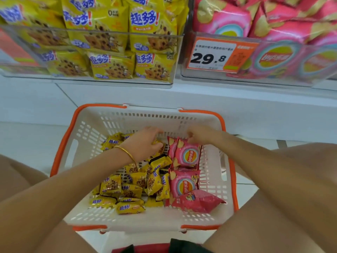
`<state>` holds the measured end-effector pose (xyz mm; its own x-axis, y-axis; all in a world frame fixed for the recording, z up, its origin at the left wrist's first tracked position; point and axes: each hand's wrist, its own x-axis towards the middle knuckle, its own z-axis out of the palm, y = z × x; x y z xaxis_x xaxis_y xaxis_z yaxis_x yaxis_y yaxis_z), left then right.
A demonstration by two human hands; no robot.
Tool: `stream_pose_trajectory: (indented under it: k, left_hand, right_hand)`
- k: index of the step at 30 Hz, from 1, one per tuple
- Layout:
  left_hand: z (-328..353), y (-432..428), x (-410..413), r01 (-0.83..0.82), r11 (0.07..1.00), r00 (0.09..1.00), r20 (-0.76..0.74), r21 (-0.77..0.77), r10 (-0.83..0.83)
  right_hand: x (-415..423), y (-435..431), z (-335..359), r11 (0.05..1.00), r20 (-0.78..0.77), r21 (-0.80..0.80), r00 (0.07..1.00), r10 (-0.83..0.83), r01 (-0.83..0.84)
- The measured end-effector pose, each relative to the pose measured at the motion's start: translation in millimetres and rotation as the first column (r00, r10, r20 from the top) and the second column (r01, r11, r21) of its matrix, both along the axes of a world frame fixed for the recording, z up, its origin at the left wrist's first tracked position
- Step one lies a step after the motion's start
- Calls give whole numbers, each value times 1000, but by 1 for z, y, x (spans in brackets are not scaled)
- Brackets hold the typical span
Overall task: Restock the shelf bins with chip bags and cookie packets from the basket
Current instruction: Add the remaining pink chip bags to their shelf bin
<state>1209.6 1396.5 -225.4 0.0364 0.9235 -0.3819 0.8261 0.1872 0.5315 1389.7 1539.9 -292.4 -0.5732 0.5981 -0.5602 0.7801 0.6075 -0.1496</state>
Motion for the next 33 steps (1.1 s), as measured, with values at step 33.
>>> stream_pose_trajectory:
  k: [33]
  left_hand:
    - [141, 33, 39, 26, 990, 985, 165, 137, -49]
  right_hand:
    - [66, -53, 208, 768, -535, -639, 693, -483, 43]
